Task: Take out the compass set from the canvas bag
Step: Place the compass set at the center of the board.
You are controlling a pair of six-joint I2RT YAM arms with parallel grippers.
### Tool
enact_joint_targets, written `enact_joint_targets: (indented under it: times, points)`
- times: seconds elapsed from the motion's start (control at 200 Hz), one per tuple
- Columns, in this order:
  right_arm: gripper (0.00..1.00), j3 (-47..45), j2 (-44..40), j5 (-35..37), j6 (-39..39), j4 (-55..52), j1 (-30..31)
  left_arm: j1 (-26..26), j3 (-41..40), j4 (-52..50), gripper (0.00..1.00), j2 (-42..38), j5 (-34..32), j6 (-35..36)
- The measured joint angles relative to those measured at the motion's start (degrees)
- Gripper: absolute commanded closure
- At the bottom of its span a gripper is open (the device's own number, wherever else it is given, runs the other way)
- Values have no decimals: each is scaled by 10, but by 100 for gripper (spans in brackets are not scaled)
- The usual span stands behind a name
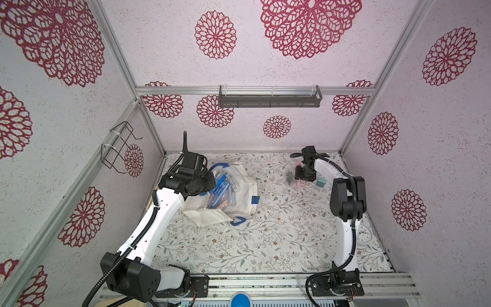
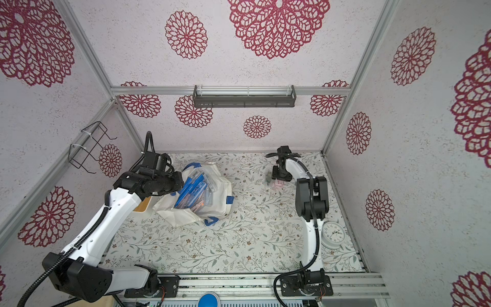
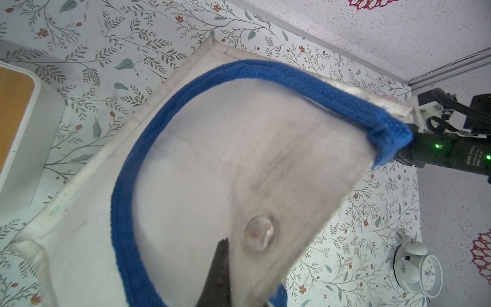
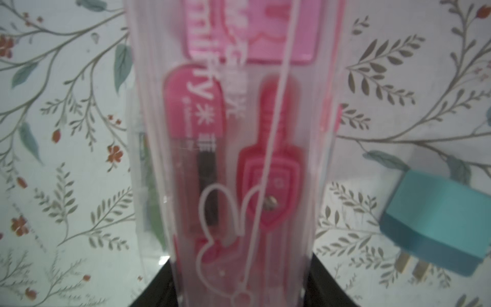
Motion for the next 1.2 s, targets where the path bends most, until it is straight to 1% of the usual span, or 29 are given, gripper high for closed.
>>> enact_joint_targets:
  times: [0.14,0.235,0.32,0.45,0.605,0.8,1.011,1.121,1.201]
  points:
    - [55,83,54,0,-7,-37,-9,1,0,0,100,0,0,0]
    - [55,108,70,0,-14,-54,-12,2,0,0,100,0,0,0]
    - [54,113,74,0,-20,-64,-12,3,0,0,100,0,0,0]
    - [51,99,74,0,-23,-66,-12,5,0,0,100,0,0,0]
    - [39,59,63,0,-29,-51,-12,8,0,0,100,0,0,0]
    - [34,40,52,0,-30,-44,-12,8,0,0,100,0,2,0]
    - [36,23,25,0,-25,-40,-12,8,0,0,100,0,5,0]
    - [38,-3,-26,-4,-16,-31,-12,8,0,0,100,0,5,0]
    - [39,-26,-79,-16,-5,-14,-7,8,0,0,100,0,5,0]
